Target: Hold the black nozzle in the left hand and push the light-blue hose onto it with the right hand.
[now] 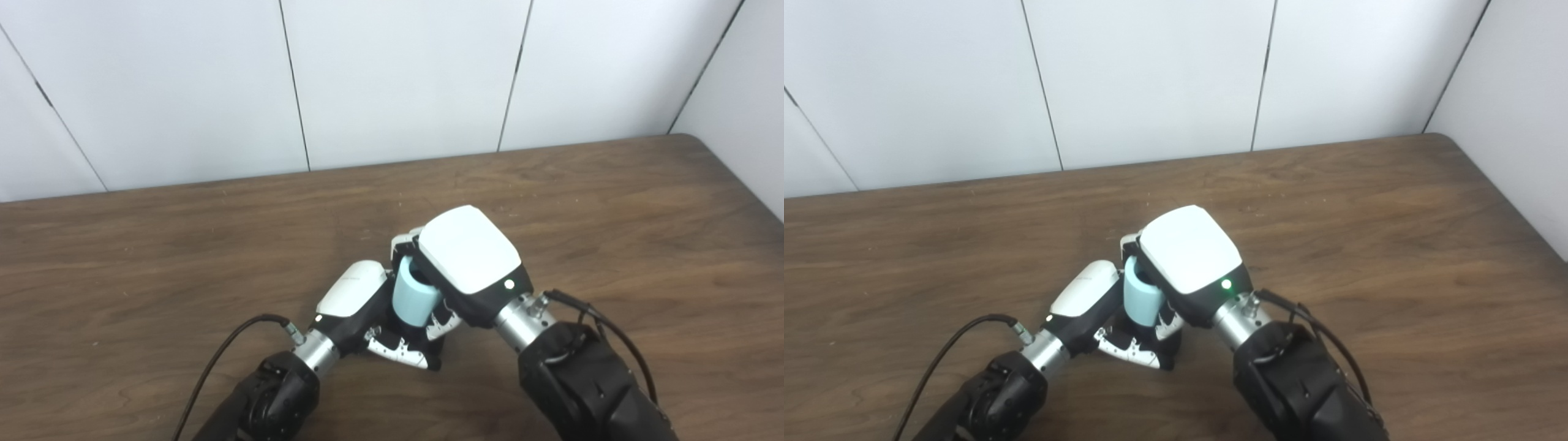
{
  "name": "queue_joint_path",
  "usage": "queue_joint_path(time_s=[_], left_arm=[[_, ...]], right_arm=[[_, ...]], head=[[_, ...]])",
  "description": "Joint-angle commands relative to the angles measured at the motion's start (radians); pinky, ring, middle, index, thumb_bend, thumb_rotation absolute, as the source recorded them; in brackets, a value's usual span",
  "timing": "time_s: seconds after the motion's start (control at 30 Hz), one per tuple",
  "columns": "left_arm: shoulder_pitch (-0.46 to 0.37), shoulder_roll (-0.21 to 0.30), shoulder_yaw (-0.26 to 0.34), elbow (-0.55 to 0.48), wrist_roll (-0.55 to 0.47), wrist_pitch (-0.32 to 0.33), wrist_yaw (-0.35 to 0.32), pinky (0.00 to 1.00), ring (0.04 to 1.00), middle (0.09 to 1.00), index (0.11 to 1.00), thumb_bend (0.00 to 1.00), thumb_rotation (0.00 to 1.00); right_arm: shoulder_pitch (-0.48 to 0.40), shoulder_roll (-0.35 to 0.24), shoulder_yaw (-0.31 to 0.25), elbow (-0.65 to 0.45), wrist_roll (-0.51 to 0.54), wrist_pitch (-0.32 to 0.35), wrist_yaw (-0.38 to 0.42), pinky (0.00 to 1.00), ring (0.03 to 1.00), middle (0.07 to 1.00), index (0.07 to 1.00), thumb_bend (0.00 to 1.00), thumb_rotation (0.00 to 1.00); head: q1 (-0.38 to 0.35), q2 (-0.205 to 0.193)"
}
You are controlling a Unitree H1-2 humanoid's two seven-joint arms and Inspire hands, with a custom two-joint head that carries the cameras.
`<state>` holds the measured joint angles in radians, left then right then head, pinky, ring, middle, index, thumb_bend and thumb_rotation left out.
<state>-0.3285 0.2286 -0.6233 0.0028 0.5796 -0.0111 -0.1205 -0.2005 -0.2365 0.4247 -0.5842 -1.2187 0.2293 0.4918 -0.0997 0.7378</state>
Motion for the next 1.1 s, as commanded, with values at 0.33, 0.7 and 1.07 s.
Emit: queue_joint_path(time_s=[0.33,0.7,1.07], left_arm=[[0.050,0.040,-0.061,0.058,0.106,0.048,-0.113,0.31,0.287,0.341,0.472,0.51,0.09],[0.045,0.036,-0.060,0.053,0.101,0.060,-0.129,0.41,0.357,0.406,0.484,0.51,0.08],[0.046,0.039,-0.063,0.050,0.096,0.056,-0.115,0.40,0.346,0.394,0.476,0.51,0.08]], right_arm=[[-0.046,-0.072,0.135,0.244,0.183,-0.009,0.402,0.09,0.201,0.470,0.488,0.53,0.00],[-0.073,-0.045,0.248,0.177,-0.077,-0.083,0.427,0.03,0.109,0.469,0.655,0.55,0.00],[0.011,-0.103,0.278,0.231,-0.211,-0.142,0.166,0.14,0.223,0.471,0.503,0.53,0.00]], head=[[0.003,0.003],[0.004,0.003],[0.000,0.004]])
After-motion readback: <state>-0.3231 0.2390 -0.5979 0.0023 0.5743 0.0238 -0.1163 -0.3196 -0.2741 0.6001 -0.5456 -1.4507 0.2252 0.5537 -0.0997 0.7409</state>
